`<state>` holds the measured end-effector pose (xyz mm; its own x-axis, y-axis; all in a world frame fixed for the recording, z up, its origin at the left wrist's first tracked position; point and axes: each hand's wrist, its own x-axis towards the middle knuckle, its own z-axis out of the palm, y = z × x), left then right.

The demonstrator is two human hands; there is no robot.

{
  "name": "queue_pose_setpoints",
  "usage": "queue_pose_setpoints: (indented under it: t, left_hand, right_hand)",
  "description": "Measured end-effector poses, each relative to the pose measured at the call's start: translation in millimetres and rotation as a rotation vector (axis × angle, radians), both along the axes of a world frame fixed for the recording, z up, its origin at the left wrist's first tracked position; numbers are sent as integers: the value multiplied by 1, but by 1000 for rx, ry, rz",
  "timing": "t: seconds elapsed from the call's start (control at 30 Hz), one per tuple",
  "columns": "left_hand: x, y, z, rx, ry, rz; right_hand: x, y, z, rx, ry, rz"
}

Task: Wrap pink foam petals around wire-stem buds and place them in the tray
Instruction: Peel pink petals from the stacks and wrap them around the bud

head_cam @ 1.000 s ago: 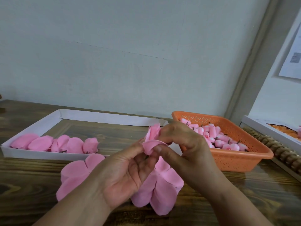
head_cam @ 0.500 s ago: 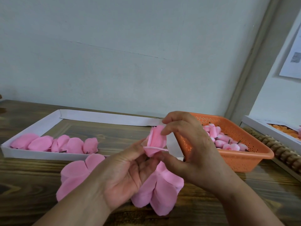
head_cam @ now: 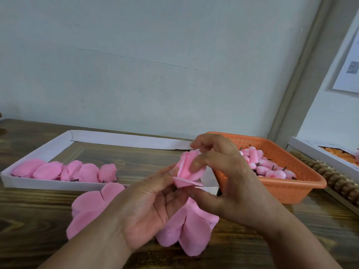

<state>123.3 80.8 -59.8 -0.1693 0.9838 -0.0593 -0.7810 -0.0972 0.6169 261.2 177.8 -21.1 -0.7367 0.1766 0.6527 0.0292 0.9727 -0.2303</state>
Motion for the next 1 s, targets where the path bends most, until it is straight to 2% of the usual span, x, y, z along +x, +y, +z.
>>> queue_pose_setpoints:
  t: [0.3,0.57,0.77,1.0]
  left_hand:
    - [1,-1,-1,22,-45,-75]
    - [3,-2,2,-56,-8,-12]
    - [6,-3,6,-135,-18,58]
    - [4,-2,10,-174,-176,78]
  right_hand:
    - [2,3,3,-12,-116,-13]
    - [-7,1,-2,-27,-23,-82]
    - [-10,0,-5,-130,-12,-136]
    - [-9,5,-5,-327,-27,-39]
